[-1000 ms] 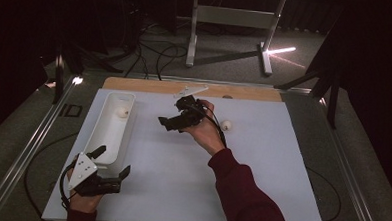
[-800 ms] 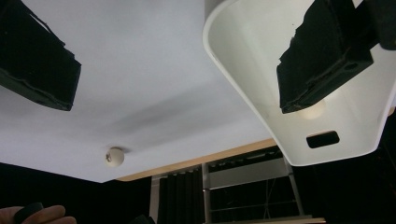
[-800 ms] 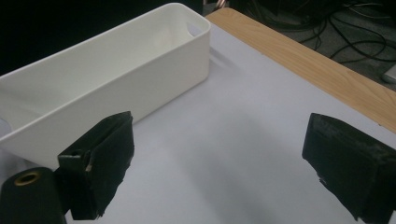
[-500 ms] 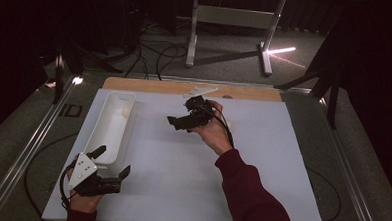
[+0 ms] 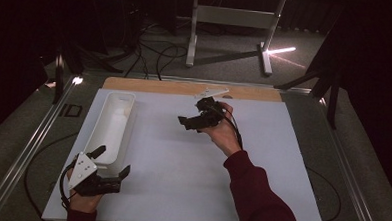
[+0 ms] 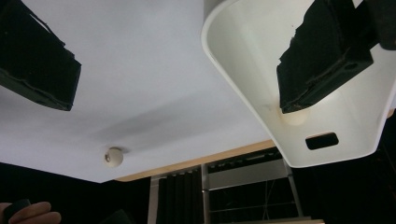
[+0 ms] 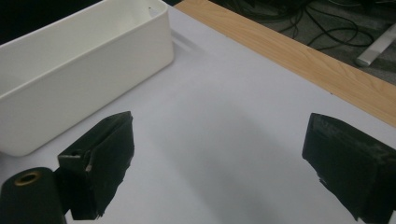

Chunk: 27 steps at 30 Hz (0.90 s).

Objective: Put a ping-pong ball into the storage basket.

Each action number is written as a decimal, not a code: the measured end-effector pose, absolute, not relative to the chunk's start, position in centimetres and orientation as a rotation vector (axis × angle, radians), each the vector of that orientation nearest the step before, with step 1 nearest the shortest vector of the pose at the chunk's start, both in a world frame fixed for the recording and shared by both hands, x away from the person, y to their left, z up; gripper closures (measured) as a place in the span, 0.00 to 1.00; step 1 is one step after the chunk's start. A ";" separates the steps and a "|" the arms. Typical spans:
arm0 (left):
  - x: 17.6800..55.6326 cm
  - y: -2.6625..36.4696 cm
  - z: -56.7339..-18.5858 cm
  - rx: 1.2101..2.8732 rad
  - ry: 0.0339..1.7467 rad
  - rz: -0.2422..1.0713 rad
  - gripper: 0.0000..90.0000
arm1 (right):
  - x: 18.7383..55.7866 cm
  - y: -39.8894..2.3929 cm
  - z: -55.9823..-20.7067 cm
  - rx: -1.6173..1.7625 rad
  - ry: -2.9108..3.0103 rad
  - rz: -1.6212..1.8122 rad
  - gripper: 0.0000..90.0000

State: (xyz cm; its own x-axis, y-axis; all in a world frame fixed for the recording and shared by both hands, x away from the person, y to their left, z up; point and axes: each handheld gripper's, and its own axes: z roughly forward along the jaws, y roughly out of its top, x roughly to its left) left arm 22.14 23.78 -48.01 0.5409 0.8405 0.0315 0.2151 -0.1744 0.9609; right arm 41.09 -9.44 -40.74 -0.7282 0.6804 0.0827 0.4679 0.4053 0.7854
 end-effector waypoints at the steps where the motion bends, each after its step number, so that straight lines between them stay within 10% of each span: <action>1: 22.1 23.8 -48.0 1.689 0.896 0.717 0.00 | 41.1 -9.6 -40.8 1.007 2.411 1.223 0.10; 27: 22.2 23.8 -48.0 1.697 0.903 0.720 0.00 | 42.0 -13.7 -41.7 1.105 2.357 1.158 0.10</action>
State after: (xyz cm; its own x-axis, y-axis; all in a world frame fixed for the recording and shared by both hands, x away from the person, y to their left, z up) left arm 22.17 23.84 -48.03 0.5365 0.8432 0.0349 0.2215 -0.1806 0.9583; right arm 41.98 -13.73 -41.72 -0.6631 0.7453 0.0699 0.5108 0.3823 0.7700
